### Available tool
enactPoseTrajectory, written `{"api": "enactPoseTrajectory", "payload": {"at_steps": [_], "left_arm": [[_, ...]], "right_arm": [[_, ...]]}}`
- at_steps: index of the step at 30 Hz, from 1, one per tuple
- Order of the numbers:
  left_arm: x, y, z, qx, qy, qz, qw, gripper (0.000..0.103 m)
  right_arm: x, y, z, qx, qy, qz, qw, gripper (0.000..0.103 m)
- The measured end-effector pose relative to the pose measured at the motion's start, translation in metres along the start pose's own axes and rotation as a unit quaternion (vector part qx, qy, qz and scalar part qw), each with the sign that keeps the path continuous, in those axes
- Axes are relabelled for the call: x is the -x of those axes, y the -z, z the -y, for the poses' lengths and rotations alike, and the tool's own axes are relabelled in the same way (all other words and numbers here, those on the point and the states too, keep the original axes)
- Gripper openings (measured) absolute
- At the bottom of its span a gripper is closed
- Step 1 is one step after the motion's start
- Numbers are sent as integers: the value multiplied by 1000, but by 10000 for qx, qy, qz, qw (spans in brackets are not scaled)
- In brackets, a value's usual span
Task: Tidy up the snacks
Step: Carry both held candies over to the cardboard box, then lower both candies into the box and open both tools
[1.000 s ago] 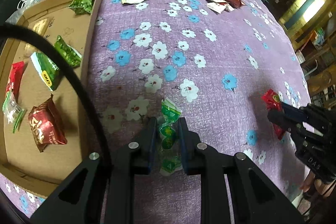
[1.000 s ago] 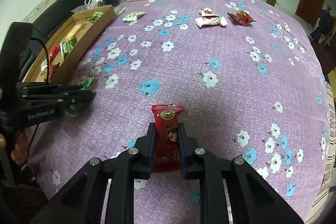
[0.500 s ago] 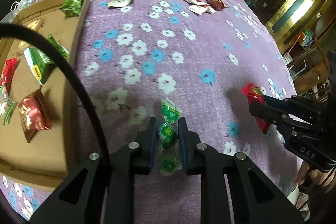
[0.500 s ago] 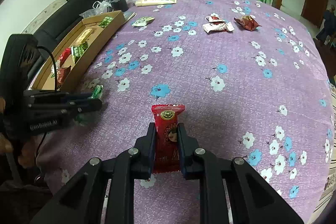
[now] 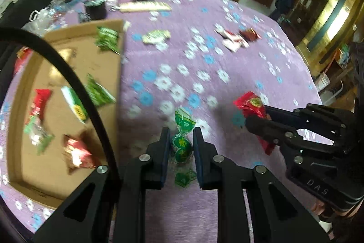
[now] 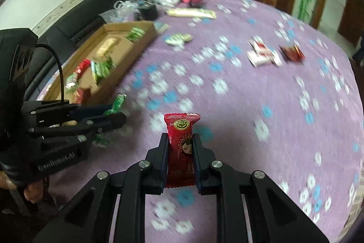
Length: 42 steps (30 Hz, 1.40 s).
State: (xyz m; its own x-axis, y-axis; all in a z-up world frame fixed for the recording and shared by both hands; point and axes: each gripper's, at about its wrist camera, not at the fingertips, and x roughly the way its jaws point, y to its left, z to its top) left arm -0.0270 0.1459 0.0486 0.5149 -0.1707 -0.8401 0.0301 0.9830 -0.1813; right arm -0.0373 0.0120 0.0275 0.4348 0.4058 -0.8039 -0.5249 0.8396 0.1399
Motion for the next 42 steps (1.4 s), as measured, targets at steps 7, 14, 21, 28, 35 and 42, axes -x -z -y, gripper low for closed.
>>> {"api": "enactPoseTrajectory", "payload": {"at_steps": [7, 14, 21, 28, 35, 42], "left_arm": [[23, -20, -61, 479, -337, 332, 9977, 22], [25, -41, -141, 1178, -789, 372, 9892, 22], [7, -56, -174, 1478, -855, 88, 9853, 22], [-10, -63, -180, 1631, -1013, -239, 9811, 22], [-6, -62, -165, 1428, -1377, -64, 9801, 30], [6, -58, -146, 1158, -1567, 195, 9806, 31]], "right_arm": [[-16, -54, -51, 520, -219, 220, 9982, 18], [-51, -99, -93, 679, -531, 211, 9961, 18], [-103, -126, -117, 670, -609, -97, 9958, 18], [-128, -137, -117, 492, -574, -358, 9965, 22], [-114, -130, -109, 434, -644, -316, 9965, 41], [-99, -119, -94, 284, -727, -285, 9965, 52]]}}
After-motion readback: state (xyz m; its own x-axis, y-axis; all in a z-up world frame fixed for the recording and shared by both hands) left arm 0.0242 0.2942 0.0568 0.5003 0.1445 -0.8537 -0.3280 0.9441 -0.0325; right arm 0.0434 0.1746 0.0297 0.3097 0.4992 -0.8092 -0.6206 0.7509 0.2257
